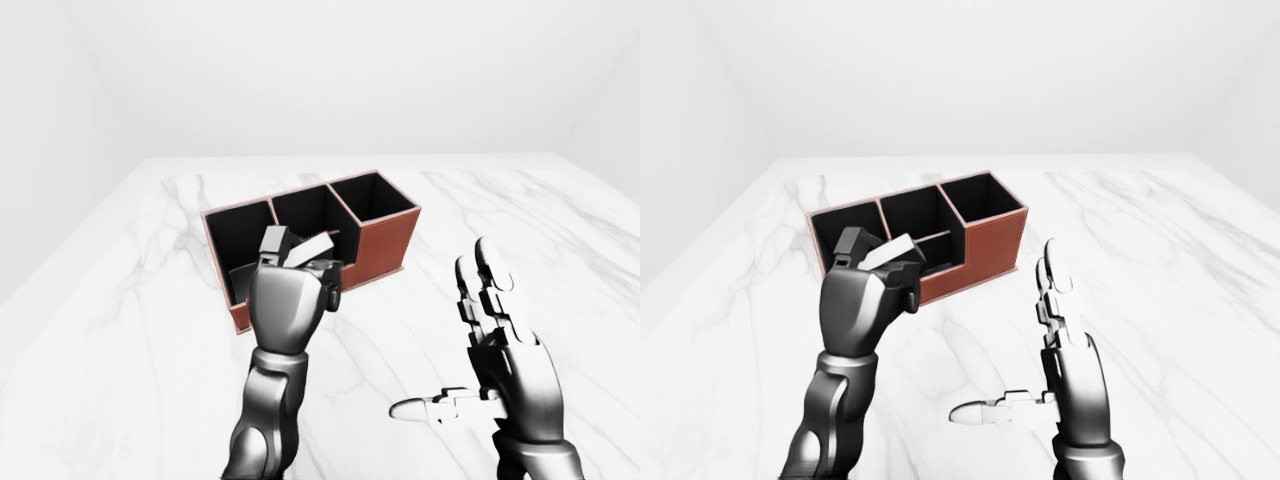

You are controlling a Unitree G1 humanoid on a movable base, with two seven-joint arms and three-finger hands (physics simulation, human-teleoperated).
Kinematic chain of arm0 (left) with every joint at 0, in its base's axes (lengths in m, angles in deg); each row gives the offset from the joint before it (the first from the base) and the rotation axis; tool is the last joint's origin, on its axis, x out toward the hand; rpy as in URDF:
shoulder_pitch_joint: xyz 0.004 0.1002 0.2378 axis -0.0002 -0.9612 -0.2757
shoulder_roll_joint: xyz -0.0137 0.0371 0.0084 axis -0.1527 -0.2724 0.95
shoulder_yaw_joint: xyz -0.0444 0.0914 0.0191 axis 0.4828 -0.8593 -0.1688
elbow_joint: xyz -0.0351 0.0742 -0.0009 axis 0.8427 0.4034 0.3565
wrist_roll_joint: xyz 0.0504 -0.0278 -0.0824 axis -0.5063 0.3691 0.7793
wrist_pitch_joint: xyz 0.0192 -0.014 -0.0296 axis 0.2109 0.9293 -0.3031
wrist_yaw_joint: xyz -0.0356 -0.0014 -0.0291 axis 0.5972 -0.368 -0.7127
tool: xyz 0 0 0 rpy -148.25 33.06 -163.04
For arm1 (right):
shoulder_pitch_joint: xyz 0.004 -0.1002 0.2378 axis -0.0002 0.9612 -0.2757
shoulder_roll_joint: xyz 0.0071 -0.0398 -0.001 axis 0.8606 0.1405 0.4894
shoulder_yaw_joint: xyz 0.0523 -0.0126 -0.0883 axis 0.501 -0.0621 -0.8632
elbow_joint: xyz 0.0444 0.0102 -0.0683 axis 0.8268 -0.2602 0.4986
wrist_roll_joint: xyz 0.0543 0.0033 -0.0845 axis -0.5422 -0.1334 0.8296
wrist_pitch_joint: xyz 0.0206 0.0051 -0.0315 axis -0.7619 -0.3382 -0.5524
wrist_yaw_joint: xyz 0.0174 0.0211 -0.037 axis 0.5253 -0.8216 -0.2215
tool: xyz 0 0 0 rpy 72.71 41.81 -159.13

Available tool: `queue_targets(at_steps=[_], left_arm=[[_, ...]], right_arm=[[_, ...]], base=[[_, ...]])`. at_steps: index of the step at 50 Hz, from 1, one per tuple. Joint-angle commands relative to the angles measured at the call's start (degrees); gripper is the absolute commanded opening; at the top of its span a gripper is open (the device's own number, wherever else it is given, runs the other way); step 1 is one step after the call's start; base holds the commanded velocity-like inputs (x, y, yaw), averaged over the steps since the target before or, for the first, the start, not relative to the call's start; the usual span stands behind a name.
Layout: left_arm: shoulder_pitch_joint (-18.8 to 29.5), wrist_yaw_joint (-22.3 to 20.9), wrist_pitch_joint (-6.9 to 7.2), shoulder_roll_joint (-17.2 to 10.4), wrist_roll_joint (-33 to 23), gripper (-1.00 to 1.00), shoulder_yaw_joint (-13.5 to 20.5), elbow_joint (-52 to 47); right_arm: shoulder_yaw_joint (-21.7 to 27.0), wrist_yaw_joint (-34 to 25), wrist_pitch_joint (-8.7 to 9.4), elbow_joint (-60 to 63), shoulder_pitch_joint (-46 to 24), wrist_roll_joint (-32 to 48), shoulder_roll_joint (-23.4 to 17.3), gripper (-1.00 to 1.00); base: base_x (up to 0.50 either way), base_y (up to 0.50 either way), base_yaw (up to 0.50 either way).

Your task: Pick up the book and place it in the left compartment of the caddy.

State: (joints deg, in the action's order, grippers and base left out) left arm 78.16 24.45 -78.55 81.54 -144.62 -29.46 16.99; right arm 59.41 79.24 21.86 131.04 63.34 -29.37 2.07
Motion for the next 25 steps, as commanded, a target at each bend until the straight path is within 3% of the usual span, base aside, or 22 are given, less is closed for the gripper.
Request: queue_targets(at_steps=[1, 5, 10, 14, 18, 25], left_arm=[[9.6, -10.4, 0.01, 2.6, -17.3, -1.00, 10.0, 2.1], [13.0, -11.8, 0.01, 2.0, -18.4, -1.00, 13.3, 5.3], [20.0, -14.1, 0.01, -0.3, -19.0, -1.00, 18.3, 10.5], [23.3, -16.0, 0.01, -2.4, -19.2, -1.00, 20.4, 14.2], [28.5, -14.7, 0.01, -4.8, -15.2, -1.00, 23.0, 20.4], [33.2, -12.1, 0.01, -7.5, -7.8, -1.00, 24.2, 28.3]], right_arm=[[-0.2, 0.2, 0.15, -0.6, -0.5, 0.2, -0.1, 1.00], [-0.5, 0.4, 0.27, -0.7, -0.6, 0.5, -0.2, 1.00], [-0.2, 0.3, 0.12, -0.8, -0.6, 0.2, -0.2, 1.00], [-0.4, 0.3, 0.31, -1.1, -0.9, 0.3, -0.2, 1.00], [-0.5, 0.4, 0.63, -1.1, -1.1, 0.4, -0.2, 1.00], [-0.5, 0.4, 0.95, -1.0, -1.3, 0.5, -0.3, 1.00]], base=[[0.00, 0.00, 0.00], [0.00, 0.00, 0.00], [0.00, 0.00, 0.00], [0.00, 0.00, 0.00], [0.00, 0.00, 0.00], [0.00, 0.00, 0.00]])
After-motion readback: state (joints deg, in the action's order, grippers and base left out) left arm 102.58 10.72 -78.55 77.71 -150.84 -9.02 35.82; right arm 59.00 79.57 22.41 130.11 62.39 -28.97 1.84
